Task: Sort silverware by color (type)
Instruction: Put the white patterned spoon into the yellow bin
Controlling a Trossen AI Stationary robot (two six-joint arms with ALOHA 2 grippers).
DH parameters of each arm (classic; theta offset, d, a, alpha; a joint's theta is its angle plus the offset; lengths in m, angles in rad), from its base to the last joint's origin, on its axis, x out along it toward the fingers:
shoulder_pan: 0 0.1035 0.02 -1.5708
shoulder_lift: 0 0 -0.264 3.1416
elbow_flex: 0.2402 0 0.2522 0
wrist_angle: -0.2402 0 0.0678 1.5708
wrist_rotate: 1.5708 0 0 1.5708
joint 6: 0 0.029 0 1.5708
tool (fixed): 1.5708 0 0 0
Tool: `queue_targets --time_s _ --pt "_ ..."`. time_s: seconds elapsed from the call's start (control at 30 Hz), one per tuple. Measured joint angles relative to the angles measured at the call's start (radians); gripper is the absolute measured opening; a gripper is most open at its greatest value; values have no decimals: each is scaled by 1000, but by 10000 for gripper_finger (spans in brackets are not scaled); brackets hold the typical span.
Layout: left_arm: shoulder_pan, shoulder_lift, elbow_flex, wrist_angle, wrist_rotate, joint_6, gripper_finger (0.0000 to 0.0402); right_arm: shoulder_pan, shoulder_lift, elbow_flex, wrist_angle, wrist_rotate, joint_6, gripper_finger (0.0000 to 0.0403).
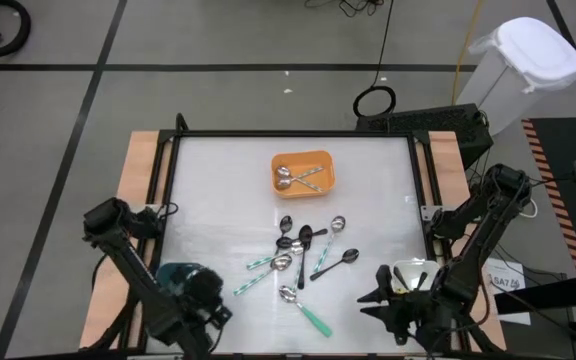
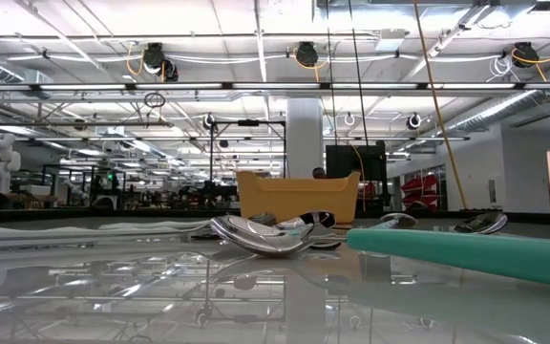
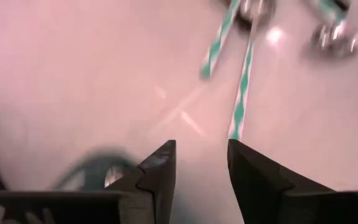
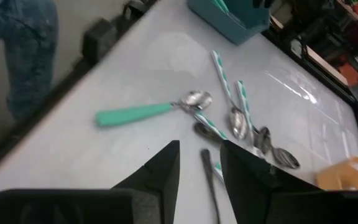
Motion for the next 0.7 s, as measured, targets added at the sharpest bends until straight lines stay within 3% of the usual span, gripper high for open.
queue_targets --time_s 0.23,0.5,0.7 --pt "146 0 0 24 -139 181 145 -85 0 -1 -96 0 17 109" --pt "308 0 0 215 -145 508 145 -167 0 -64 -105 -16 24 109" --pt "359 -1 0 378 -145 702 145 -196 0 -110 -107 -148 63 109"
